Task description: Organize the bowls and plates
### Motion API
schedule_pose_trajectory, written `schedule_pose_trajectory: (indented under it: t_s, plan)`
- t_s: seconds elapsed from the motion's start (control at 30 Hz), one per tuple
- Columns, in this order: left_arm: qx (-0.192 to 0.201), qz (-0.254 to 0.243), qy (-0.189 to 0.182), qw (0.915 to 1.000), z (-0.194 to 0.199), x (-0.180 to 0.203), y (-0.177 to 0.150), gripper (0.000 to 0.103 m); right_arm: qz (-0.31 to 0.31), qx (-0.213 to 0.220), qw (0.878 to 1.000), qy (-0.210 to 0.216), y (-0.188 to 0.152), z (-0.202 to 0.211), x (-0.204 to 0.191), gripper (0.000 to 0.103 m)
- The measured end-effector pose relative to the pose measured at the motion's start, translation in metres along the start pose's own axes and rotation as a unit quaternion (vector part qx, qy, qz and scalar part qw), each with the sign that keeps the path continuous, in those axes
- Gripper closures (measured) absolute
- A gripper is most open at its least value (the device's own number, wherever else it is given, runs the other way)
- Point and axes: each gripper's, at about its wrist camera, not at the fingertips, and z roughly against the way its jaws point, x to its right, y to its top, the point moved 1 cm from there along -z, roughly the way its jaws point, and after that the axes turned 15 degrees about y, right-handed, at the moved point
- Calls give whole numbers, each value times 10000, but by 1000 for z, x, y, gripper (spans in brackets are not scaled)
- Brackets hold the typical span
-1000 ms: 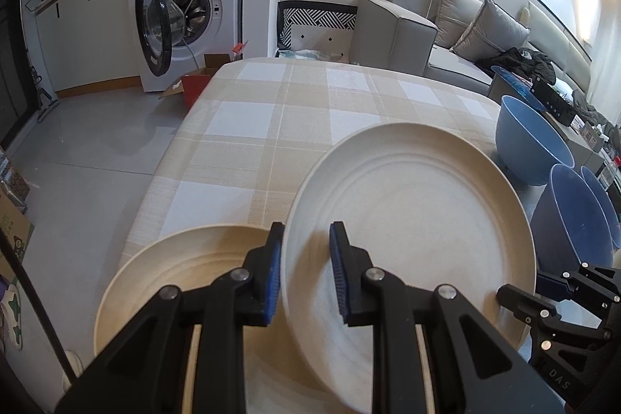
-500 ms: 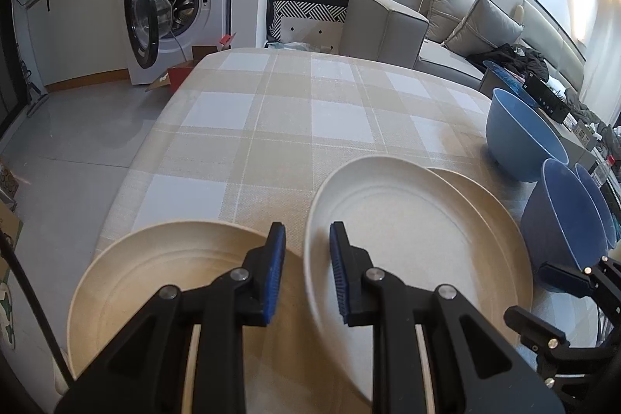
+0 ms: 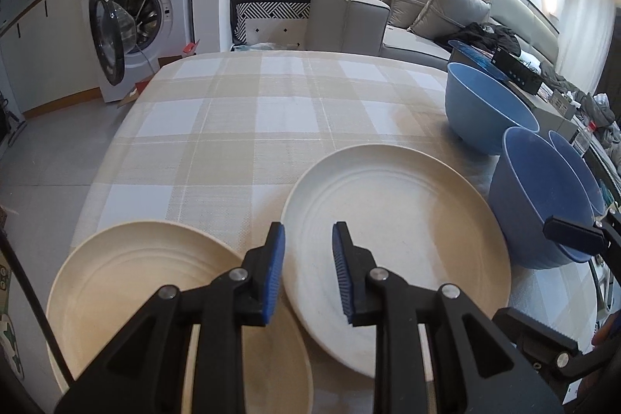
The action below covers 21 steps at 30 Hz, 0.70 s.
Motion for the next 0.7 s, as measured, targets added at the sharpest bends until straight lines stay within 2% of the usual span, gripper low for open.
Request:
schedule_pose_trajectory:
  t_s: [0.07,0.1,0.3,0.47,0.6,0.7]
  plan:
    - [38,57,59,10000,6,-5,-1,61,23,48,10000,30,0,1,-1,19]
    - [88,105,113,9998,11,-9,-1,50,26,93,9999,72,1,1,-2,18]
    - [334,364,424,9979,38,-40,-9,49,3,248,9992,327,5,1,-4,13]
    - [468,797,740,9930,61,-78,-24,45,24,332,9962,804,14,-4,-12,10]
    - [575,1254,1013,9852,77,-109,-39,16,71,343,9938,1056,25,-11,-22,10]
    - [542,1465,1066,9820,83,-125,-48,6,191,341,9922,1185,31,-16,-32,10]
